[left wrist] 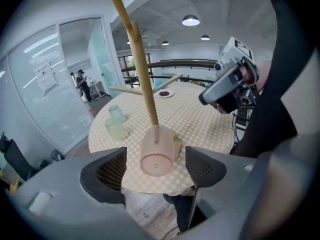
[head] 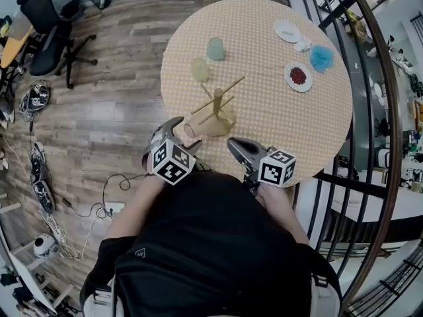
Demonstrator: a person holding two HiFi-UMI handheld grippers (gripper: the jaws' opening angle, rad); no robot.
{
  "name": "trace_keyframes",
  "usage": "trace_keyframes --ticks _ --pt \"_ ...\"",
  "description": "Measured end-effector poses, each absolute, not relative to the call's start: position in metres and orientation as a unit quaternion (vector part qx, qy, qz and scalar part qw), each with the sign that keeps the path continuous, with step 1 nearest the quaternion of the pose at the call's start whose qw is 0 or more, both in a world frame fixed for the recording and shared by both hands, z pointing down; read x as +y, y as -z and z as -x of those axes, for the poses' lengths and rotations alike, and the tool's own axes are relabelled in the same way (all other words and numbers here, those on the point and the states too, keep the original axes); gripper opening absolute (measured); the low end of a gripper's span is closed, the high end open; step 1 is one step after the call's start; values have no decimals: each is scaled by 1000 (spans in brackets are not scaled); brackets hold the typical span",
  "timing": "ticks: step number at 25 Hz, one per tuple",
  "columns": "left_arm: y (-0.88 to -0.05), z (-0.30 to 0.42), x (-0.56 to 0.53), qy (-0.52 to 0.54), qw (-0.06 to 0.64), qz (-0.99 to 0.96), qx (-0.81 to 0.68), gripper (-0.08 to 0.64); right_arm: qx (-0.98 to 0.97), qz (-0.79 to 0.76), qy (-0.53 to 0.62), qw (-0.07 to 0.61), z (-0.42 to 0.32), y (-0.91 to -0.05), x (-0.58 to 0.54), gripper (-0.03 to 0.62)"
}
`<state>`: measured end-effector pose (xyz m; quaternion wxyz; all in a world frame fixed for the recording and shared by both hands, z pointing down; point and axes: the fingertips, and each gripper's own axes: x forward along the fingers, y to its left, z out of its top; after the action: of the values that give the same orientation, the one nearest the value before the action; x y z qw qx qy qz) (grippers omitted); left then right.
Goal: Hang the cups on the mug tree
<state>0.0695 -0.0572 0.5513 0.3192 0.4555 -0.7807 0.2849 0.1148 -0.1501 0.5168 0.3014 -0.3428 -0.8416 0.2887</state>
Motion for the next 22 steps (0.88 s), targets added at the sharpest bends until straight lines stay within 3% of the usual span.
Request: trace_keyframes --ticks 10,15,22 --pt "-491 -68 -33 -168 263 -500 -808 340 -851 352 -249 298 -102 -516 -102 17" --pt "-425 -40 6 -43 159 -550 -819 82 -866 323 -254 285 -72 -508 -53 16" --pt "-397 -27 77 -1 103 -642 -760 11 -897 292 -223 247 -47 -480 32 17"
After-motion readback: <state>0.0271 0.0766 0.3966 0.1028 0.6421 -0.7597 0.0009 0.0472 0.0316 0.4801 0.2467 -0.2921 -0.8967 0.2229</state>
